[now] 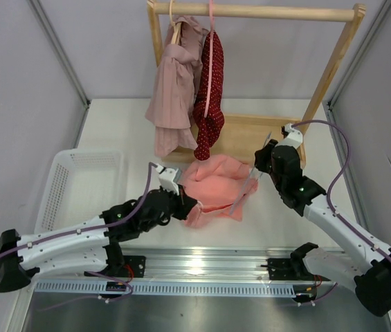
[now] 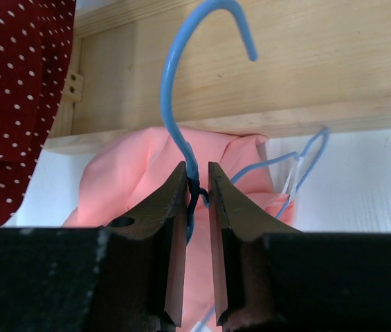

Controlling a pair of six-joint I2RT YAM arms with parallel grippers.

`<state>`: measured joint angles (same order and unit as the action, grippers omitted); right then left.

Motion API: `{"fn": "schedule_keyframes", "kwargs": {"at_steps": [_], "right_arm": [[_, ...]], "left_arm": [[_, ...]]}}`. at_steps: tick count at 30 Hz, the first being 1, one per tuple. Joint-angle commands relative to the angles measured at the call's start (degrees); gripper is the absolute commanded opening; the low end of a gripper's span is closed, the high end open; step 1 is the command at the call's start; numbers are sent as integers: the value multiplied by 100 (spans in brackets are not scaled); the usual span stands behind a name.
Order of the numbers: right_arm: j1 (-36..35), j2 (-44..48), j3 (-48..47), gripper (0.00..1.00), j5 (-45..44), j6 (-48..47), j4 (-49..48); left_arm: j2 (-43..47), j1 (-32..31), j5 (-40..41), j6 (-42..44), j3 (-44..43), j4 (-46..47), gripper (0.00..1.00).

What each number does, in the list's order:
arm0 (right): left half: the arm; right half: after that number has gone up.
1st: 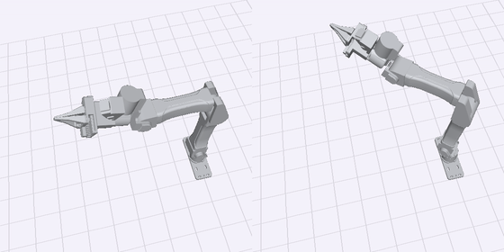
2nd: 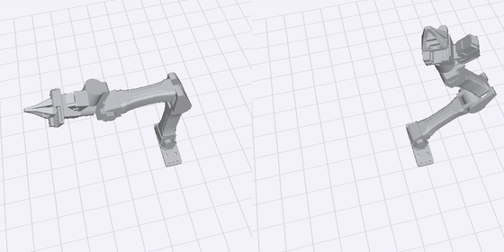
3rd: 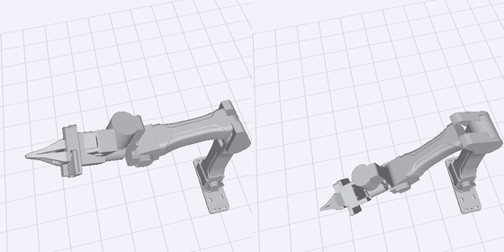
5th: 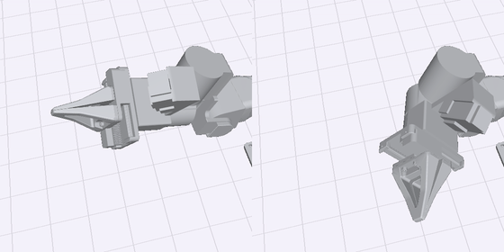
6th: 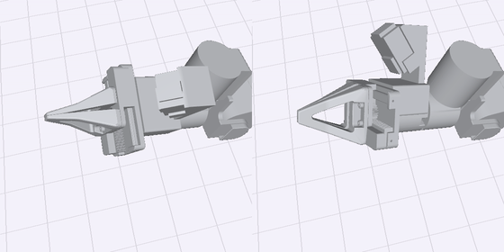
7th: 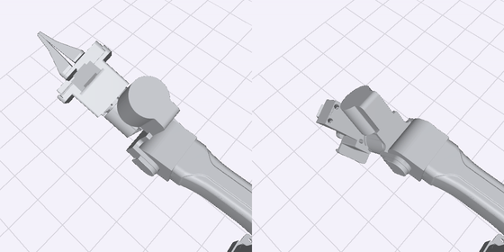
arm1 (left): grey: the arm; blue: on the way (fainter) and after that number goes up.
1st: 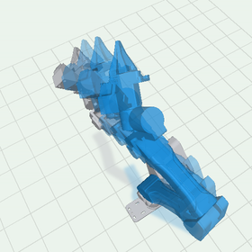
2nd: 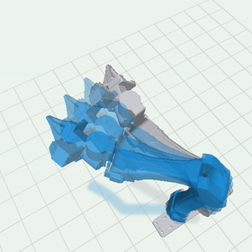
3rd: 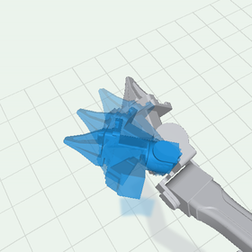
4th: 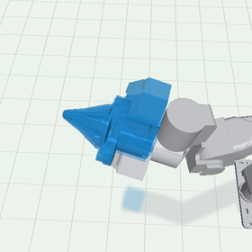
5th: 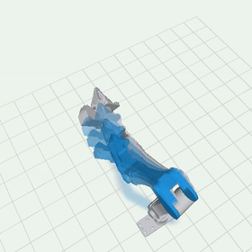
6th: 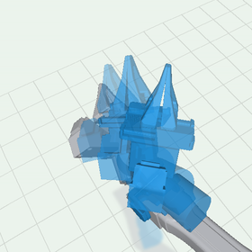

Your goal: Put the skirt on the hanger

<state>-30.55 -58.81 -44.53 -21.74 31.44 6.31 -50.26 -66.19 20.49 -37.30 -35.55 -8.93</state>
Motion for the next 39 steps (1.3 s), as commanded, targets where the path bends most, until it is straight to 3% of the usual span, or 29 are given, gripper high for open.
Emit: {"fn": "schedule_keyframes", "kwargs": {"at_steps": [1,7,13,15,19,28,34,39], "right_arm": [[-74,229,-372,0,-208,64,54],[-443,203,-828,0,-1138,108,643],[-1259,221,-934,0,-2429,266,679],[-1305,-15,-864,0,-2458,292,470],[-1305,-666,-873,0,-2598,503,161],[-1524,-1905,-1067,0,-2914,574,-911],[-2113,-2354,-1013,0,-3494,600,-1351],[-2131,-2802,-1075,0,-3776,828,-1431]], "left_arm": [[262,649,-370,-216,127,-504,0],[535,1600,-976,29,-30,-733,0],[210,2460,-1669,469,-602,-777,0],[61,2620,-2005,591,-777,-777,0],[16,2612,-2400,531,-664,-777,0],[1035,2585,-2726,-401,828,-390,0],[1466,2585,-2857,-550,874,-478,0],[1816,2559,-2902,-682,690,-820,0]]}}
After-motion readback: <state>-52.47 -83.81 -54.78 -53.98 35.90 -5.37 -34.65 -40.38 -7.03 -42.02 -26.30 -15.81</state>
